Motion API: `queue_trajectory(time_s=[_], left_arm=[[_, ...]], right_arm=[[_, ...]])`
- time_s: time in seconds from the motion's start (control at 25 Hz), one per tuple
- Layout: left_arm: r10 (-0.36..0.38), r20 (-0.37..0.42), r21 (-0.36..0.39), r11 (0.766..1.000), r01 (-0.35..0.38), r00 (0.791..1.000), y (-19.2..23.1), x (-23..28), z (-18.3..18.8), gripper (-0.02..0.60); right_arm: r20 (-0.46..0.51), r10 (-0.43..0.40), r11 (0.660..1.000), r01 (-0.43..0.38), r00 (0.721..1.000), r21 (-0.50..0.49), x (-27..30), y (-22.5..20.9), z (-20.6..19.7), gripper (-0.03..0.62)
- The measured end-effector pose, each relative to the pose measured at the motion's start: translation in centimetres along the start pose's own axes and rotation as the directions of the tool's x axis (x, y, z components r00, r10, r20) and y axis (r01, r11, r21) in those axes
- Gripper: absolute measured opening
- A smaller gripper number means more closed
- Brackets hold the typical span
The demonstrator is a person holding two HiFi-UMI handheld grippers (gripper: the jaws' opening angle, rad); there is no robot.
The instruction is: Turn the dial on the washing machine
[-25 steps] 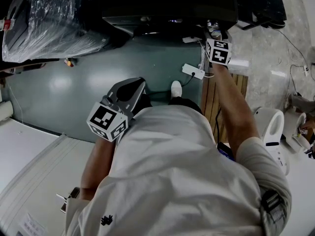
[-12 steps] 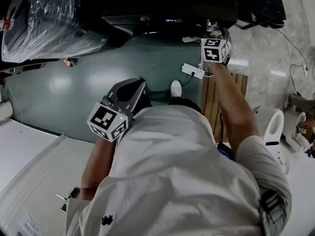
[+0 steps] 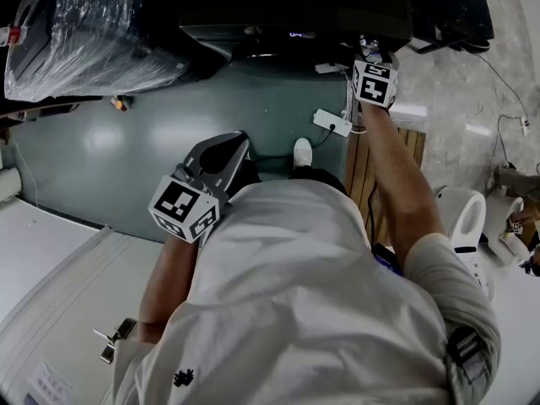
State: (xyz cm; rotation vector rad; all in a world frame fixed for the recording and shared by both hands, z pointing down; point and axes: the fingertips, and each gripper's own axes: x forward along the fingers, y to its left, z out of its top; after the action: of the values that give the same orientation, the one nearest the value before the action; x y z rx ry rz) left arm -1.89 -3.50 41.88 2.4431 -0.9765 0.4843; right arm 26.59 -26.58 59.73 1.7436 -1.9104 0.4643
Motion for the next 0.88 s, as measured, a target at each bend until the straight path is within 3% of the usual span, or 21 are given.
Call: queue_trajectory(time_s=[0.2, 0.4, 0.52, 0.64, 0.76, 0.88], left_arm=[[-0.007, -0.003, 0.009, 1.0, 0.007, 1.0, -0.2, 0.1, 0.0, 0.057], [-0.015, -0.006, 0.016, 1.0, 0.015, 1.0, -0.4, 0.3, 0.2, 0.057], [-0.018, -0.009, 0.018, 1.0, 0.018, 1.0, -0.5, 0.3, 0.1, 0.057], [-0.02, -0.014, 0.023, 1.0, 0.02, 1.0, -0.5, 0.2, 0.1, 0.057], [-0.022, -0.016, 0.027, 0.999, 0.023, 1.0, -0.6, 0.3, 0.1, 0.057], [-0.023, -0.016, 0.026, 0.999, 0.024, 1.0, -0.6, 0.3, 0.1, 0.057]], right_arm=[[0.032, 0.047, 0.981, -0.052, 0.998, 0.186, -0.1, -0.5, -0.2, 0.272], [0.043, 0.069, 0.979, -0.076, 0.997, 0.188, -0.1, -0.5, -0.1, 0.272], [0.049, 0.064, 0.992, -0.069, 0.997, 0.105, -0.5, -0.4, 0.0, 0.273], [0.046, 0.055, 0.998, -0.053, 0.997, -0.043, -0.9, 0.1, -0.1, 0.274], [0.031, 0.032, 0.969, -0.023, 0.999, -0.247, -0.6, 0.8, -1.0, 0.273], [0.01, 0.007, 0.93, -0.003, 1.0, -0.369, -0.1, 1.4, -1.8, 0.275]])
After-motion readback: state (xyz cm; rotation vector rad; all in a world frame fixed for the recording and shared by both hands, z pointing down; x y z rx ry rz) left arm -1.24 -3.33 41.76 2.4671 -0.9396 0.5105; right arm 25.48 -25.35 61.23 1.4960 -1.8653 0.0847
